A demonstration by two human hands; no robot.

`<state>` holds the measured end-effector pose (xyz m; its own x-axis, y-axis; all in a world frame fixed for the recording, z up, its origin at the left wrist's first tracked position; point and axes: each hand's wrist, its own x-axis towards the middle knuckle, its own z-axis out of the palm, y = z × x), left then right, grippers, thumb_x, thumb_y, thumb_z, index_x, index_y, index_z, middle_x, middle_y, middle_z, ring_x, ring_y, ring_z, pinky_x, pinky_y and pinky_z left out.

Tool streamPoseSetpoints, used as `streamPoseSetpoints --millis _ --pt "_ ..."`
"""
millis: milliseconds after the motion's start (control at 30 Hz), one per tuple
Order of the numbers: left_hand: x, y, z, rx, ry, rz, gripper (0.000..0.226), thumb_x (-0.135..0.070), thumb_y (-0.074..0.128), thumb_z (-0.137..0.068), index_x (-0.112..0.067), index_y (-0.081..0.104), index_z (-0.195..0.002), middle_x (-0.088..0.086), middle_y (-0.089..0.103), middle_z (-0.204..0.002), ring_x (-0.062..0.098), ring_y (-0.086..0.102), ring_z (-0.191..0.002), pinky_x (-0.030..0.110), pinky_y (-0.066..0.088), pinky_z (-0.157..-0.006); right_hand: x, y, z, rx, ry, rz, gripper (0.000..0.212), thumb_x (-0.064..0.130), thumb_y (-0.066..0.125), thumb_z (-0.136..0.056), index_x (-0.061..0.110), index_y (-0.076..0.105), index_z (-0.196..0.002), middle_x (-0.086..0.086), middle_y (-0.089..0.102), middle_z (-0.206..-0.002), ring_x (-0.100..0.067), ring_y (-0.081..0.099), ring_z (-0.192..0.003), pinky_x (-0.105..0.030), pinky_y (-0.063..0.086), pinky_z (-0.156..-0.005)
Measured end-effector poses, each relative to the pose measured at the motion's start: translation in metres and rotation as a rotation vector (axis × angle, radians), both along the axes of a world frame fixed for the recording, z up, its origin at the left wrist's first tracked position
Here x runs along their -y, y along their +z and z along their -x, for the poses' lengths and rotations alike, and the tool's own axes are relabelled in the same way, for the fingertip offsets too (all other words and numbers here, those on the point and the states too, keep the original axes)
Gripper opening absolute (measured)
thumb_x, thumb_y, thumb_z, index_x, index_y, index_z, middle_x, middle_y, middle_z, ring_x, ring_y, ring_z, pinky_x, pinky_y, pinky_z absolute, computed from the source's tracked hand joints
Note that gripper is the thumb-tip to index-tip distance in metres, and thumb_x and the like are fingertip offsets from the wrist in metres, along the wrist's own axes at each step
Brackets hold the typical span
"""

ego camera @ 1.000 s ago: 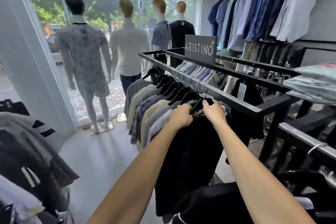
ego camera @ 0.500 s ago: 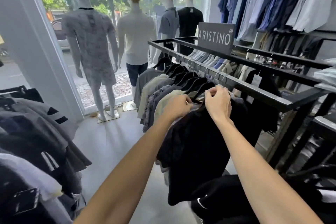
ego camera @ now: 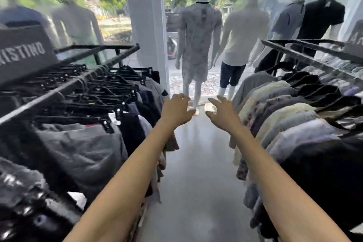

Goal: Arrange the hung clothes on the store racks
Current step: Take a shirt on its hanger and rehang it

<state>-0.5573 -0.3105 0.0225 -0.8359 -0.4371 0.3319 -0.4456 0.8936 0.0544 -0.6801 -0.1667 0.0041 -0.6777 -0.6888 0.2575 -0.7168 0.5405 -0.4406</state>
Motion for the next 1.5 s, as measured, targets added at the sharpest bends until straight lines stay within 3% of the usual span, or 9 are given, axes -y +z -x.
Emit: streamPoseSetpoints --millis 233,367,567,733,867,1033,1133,1267,1500 --pt "0.073 0.009 -0.122 0.036 0.306 0.049 0.037 -0.036 0.041 -0.1 -0.014 0.059 -0.124 0.007 0.054 -0.127 0.03 0.049 -0.119 0.046 0.043 -0.092 0.105 0.0 -0.109 0.069 0.332 0.035 0.054 0.026 0.062 -0.093 0.015 0.051 -0.144 -0.017 0.044 -0.149 -0.035 0.039 -0.138 -0.041 0.032 -0.113" --pt "0.103 0.0 -0.178 0.018 0.449 0.023 0.029 -0.022 0.043 -0.098 -0.012 0.057 -0.122 0.006 0.053 -0.126 0.029 0.048 -0.119 0.044 0.04 -0.091 0.149 -0.003 -0.155 0.119 0.453 0.055 0.056 0.032 0.061 -0.095 0.016 0.048 -0.147 -0.012 0.035 -0.157 -0.03 0.031 -0.145 -0.041 0.027 -0.119" --pt "0.107 -0.014 -0.21 -0.058 0.596 -0.138 0.057 -0.05 0.032 -0.101 -0.004 0.057 -0.124 0.014 0.051 -0.131 0.036 0.043 -0.125 0.051 0.033 -0.106 0.183 -0.006 -0.199 0.156 0.552 0.067 0.044 0.039 0.052 -0.1 0.02 0.058 -0.139 -0.011 0.037 -0.157 -0.026 0.031 -0.146 -0.04 0.026 -0.118" --pt "0.107 -0.016 -0.227 -0.069 0.637 -0.166 0.079 -0.041 -0.007 -0.089 -0.008 0.059 -0.117 0.012 0.061 -0.119 0.037 0.043 -0.116 0.052 0.043 -0.091 0.195 -0.008 -0.209 0.225 0.604 0.036 0.034 0.032 0.05 -0.101 0.017 0.069 -0.125 -0.009 0.047 -0.148 -0.023 0.035 -0.143 -0.036 0.026 -0.117" --pt "0.113 -0.007 -0.239 -0.103 0.672 -0.157 0.062 -0.039 0.021 -0.104 -0.002 0.07 -0.1 0.015 0.07 -0.107 0.034 0.051 -0.119 0.05 0.039 -0.099 0.203 -0.008 -0.212 0.232 0.584 0.093 0.028 0.022 0.051 -0.1 0.006 0.073 -0.105 0.002 0.059 -0.105 -0.024 0.055 -0.12 -0.029 0.04 -0.093" --pt "0.108 -0.002 -0.242 0.062 0.722 -0.172 0.066 -0.049 0.019 -0.098 -0.006 0.061 -0.125 0.02 0.062 -0.124 0.038 0.053 -0.119 0.058 0.017 -0.114 0.209 -0.008 -0.224 0.219 0.594 0.09 0.026 0.015 0.055 -0.095 0.012 0.072 -0.114 -0.008 0.058 -0.134 -0.021 0.051 -0.129 -0.03 0.037 -0.109" --pt "0.101 -0.001 -0.239 0.228 0.794 -0.064 0.063 -0.043 0.02 -0.103 -0.003 0.067 -0.117 0.014 0.066 -0.118 0.032 0.057 -0.117 0.051 0.006 -0.119 0.215 -0.01 -0.223 0.229 0.555 0.137 0.024 0.014 0.056 -0.095 0.013 0.072 -0.112 -0.006 0.063 -0.125 -0.018 0.059 -0.114 -0.021 0.041 -0.092" --pt "0.104 -0.002 -0.241 0.339 0.844 -0.153 0.043 -0.037 0.037 -0.101 -0.011 0.057 -0.129 0.008 0.057 -0.132 0.027 0.052 -0.123 0.037 0.038 -0.095 0.221 -0.013 -0.217 0.242 0.447 0.241 0.024 0.014 0.055 -0.094 0.015 0.071 -0.111 -0.004 0.065 -0.122 -0.018 0.061 -0.111 -0.029 0.049 -0.093" --pt "0.101 0.001 -0.214 0.257 0.787 -0.14 0.039 -0.022 0.05 -0.093 -0.007 0.05 -0.129 0.011 0.059 -0.127 0.032 0.056 -0.118 0.045 0.051 -0.092 0.234 -0.019 -0.215 0.125 0.428 0.167 0.044 0.014 0.053 -0.092 0.004 0.055 -0.135 -0.015 0.054 -0.138 -0.033 0.047 -0.131 -0.043 0.038 -0.11"
